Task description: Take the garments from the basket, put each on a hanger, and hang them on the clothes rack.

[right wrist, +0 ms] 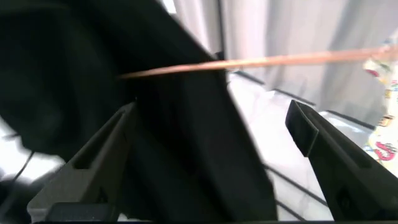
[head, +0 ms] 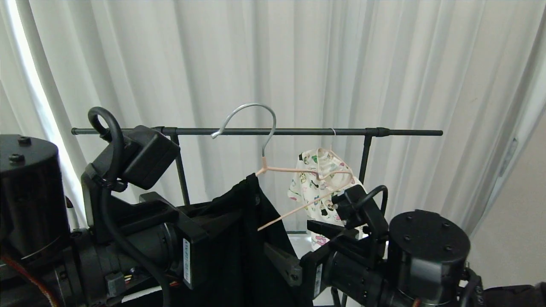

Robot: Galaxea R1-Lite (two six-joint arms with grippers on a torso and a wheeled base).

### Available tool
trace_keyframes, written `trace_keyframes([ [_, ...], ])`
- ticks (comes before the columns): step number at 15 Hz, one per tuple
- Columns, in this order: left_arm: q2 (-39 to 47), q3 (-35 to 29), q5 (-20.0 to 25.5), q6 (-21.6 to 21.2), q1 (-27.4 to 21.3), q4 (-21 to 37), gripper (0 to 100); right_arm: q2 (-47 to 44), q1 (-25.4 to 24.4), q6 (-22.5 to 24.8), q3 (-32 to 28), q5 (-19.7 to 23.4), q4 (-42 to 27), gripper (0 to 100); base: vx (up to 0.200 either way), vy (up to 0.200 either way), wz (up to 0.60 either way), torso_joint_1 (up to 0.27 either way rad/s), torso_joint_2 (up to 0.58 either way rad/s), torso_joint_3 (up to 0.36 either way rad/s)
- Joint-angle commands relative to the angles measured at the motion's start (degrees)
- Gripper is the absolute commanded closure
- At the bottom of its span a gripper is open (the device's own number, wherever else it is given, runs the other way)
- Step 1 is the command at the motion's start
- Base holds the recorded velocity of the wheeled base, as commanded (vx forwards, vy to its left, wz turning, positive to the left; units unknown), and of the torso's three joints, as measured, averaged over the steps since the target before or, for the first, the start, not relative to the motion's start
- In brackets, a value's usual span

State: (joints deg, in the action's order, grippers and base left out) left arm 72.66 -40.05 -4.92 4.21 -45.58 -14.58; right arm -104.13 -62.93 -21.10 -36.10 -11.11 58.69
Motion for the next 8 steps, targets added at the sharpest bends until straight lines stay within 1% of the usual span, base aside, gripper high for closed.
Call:
trace_keyframes([
  [1, 0.03, -0.65, 0.0, -0.07, -0.03, -0.01, 100, -5.03, 0.26, -0.34, -3.89, -2.34, 0.03, 0, 0.0, 0.0, 0.0, 0.0, 0.0, 0.0],
  [2, -0.06, -0.74, -0.08, -0.07, -0.03, -0.01, 100, -5.73, 0.96, -1.05, -5.04, -3.22, 0.03, 0, 0.0, 0.0, 0.0, 0.0, 0.0, 0.0],
  [4, -0.23, -1.09, -0.08, -0.16, -0.03, -0.01, 100, -5.82, 2.11, -1.22, -5.12, -3.57, 0.03, 0, 0.0, 0.0, 0.0, 0.0, 0.0, 0.0],
  [8, 0.12, -2.05, 0.0, -0.07, -1.0, -0.01, 100, -6.08, 1.14, -1.13, -5.04, -4.01, 0.03, 0, 0.0, 0.0, 0.0, 0.0, 0.0, 0.0],
])
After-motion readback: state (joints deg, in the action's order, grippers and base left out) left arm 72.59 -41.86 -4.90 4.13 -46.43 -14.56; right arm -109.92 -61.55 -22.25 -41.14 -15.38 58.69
